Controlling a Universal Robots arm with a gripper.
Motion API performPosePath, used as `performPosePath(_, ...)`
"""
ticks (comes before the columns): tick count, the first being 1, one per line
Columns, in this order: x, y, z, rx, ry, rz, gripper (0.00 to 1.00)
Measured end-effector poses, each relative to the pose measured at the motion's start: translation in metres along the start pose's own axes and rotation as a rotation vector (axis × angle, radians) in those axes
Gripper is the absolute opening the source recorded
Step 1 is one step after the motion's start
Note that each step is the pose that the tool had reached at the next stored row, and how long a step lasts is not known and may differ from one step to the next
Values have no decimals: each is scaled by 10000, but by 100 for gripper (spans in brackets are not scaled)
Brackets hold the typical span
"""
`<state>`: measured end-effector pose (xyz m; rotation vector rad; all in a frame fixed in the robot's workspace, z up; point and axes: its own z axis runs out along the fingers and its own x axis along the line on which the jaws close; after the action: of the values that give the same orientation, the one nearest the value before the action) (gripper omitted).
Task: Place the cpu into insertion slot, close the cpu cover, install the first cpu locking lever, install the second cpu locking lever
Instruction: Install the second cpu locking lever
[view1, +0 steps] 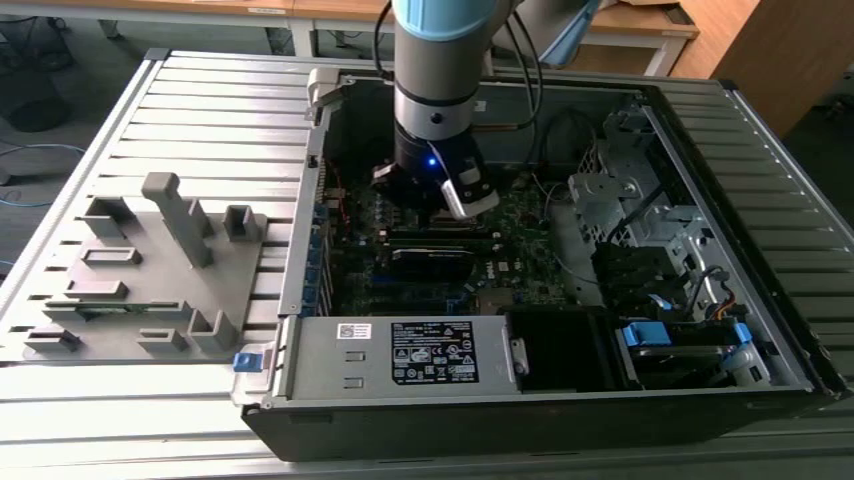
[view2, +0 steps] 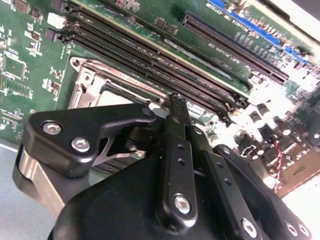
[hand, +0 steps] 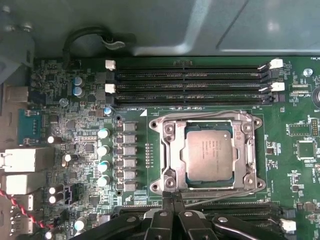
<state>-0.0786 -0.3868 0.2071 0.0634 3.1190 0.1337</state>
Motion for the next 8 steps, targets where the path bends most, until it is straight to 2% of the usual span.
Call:
performPosePath(4, 37, -12, 2, -115, -12, -1, 11)
performPosePath(8, 61, -28, 8, -197, -15, 1, 11)
